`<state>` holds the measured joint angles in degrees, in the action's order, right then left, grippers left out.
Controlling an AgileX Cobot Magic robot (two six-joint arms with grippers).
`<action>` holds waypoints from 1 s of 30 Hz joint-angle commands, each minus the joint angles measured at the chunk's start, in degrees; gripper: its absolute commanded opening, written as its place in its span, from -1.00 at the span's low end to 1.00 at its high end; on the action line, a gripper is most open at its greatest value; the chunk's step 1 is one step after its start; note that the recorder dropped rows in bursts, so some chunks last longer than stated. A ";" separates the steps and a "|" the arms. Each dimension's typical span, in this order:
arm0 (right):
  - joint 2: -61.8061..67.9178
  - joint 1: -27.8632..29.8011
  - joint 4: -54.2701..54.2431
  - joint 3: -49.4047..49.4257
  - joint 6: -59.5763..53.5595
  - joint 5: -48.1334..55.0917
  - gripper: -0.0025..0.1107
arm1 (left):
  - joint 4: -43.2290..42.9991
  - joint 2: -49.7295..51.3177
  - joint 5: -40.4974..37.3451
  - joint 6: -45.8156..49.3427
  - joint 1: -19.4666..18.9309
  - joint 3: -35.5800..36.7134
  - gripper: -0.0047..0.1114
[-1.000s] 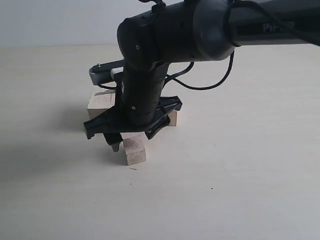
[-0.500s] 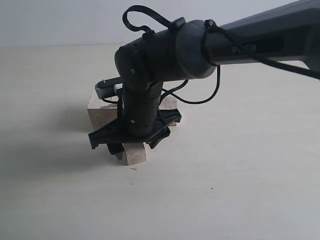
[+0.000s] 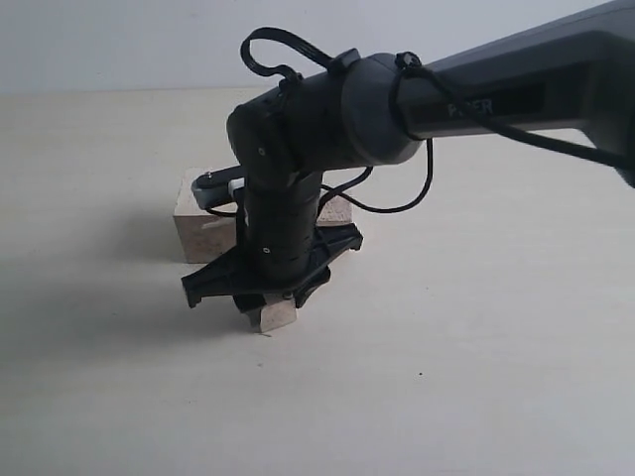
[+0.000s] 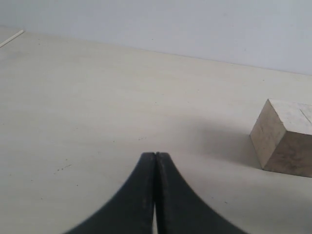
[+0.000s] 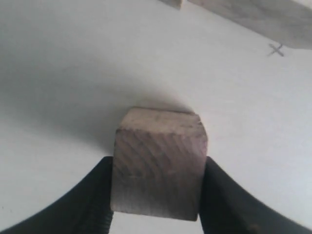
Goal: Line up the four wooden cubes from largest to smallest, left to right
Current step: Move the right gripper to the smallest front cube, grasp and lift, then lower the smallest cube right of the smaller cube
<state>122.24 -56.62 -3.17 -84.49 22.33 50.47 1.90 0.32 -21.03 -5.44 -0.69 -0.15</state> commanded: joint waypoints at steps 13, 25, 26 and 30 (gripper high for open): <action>-22.12 16.36 0.48 0.06 -20.36 13.05 -0.96 | -0.22 -0.32 0.45 0.23 0.32 0.15 -0.92; -20.49 38.78 -12.41 0.06 -39.42 10.94 -0.96 | -0.22 -0.32 0.45 0.23 0.32 0.15 -0.92; -19.29 39.11 -14.22 0.06 -44.05 10.94 -0.96 | -0.22 -0.32 0.45 0.23 0.32 0.15 -0.92; -13.97 39.04 -19.35 0.06 -64.31 11.04 -0.96 | -0.22 -0.32 0.45 0.23 0.32 0.15 -0.92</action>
<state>104.97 -17.67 -18.49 -84.49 -28.24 62.13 1.90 0.32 -21.03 -5.44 -0.69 -0.15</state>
